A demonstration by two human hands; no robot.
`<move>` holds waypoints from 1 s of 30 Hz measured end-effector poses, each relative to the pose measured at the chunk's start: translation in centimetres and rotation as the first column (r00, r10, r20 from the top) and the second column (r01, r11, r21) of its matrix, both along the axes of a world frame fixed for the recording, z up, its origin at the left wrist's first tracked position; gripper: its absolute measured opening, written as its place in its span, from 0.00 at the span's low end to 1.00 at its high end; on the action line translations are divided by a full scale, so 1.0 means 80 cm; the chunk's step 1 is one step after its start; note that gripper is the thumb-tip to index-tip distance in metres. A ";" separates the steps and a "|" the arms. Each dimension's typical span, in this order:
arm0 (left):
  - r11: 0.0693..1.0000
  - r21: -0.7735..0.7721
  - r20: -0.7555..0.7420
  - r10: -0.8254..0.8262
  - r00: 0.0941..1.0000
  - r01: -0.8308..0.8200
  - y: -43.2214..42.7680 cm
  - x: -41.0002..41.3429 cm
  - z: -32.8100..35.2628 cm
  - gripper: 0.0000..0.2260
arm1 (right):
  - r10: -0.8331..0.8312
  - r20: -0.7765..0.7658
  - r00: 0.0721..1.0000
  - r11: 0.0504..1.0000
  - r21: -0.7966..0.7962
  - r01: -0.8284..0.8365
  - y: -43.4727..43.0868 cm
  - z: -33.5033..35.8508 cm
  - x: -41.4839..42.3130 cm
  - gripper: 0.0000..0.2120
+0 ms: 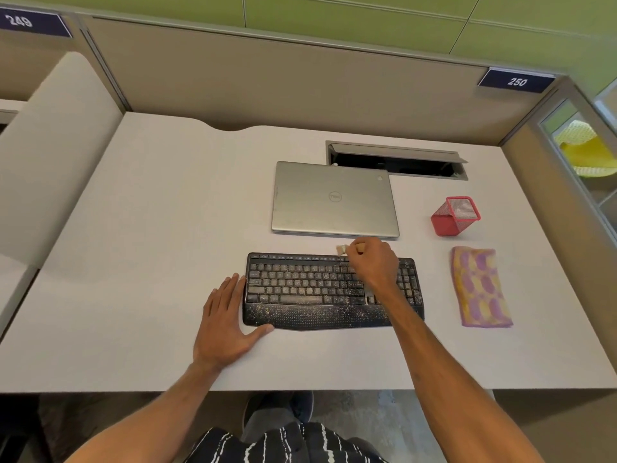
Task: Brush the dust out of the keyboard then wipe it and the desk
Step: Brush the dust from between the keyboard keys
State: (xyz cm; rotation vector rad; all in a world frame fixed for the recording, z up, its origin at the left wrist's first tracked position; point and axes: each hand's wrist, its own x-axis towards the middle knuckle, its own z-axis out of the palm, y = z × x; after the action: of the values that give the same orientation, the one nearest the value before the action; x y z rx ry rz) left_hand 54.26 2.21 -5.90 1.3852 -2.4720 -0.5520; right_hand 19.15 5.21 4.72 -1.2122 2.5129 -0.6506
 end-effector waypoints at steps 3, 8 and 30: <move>1.000 0.003 -0.010 0.001 1.000 -0.001 0.000 0.000 0.000 0.54 | -0.013 0.028 1.000 1.000 0.018 0.012 0.000 -0.005 -0.001 0.09; 1.000 -0.005 -0.011 0.002 1.000 -0.002 0.000 0.000 0.000 0.54 | -0.056 0.023 0.998 0.998 0.029 0.056 0.002 -0.005 0.001 0.09; 1.000 -0.009 -0.012 -0.005 1.000 0.005 0.001 0.001 0.000 0.54 | -0.073 0.161 0.984 0.996 0.066 0.063 -0.009 -0.005 0.003 0.10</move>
State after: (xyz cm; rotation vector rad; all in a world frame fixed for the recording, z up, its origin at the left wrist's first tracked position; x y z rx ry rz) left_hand 54.31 2.26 -5.91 1.3690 -2.4663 -0.5479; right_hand 19.39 4.49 4.29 -1.0132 2.4271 -0.6563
